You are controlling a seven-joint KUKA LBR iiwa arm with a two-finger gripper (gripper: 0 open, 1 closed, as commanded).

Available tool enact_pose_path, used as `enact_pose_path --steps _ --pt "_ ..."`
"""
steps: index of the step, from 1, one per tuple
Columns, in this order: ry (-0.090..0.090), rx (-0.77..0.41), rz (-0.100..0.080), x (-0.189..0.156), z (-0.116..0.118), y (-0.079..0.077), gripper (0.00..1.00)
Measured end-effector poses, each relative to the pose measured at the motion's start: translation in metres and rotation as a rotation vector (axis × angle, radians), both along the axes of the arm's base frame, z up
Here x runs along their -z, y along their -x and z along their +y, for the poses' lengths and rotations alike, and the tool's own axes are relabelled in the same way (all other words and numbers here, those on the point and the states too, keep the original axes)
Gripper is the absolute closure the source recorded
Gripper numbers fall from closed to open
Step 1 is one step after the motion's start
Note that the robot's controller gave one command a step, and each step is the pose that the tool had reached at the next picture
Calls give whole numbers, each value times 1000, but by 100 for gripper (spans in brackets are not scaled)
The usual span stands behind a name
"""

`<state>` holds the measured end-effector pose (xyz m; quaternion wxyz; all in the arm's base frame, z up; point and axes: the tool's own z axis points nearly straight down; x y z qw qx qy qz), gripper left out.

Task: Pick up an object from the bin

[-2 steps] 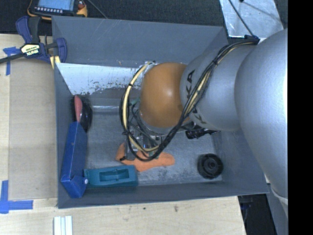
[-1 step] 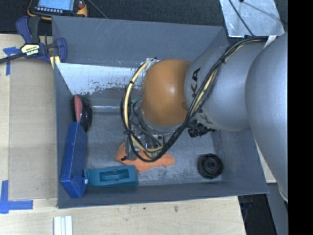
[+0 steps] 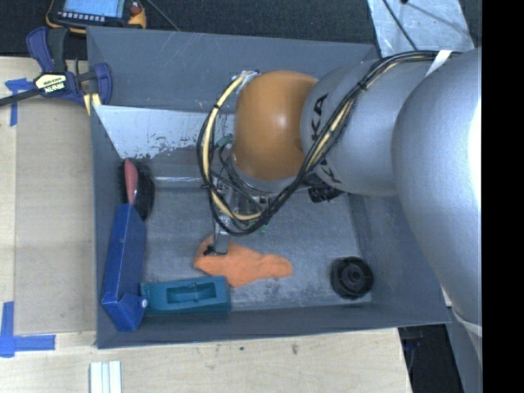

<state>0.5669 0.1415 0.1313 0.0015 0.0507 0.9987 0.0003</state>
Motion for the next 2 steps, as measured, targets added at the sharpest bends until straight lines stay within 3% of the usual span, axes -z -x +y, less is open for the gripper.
enact_pose_path --steps 1,2 --pt "0 0 0 0 0 0 0" --pt "-2 -112 -8 20 -7 17 0"
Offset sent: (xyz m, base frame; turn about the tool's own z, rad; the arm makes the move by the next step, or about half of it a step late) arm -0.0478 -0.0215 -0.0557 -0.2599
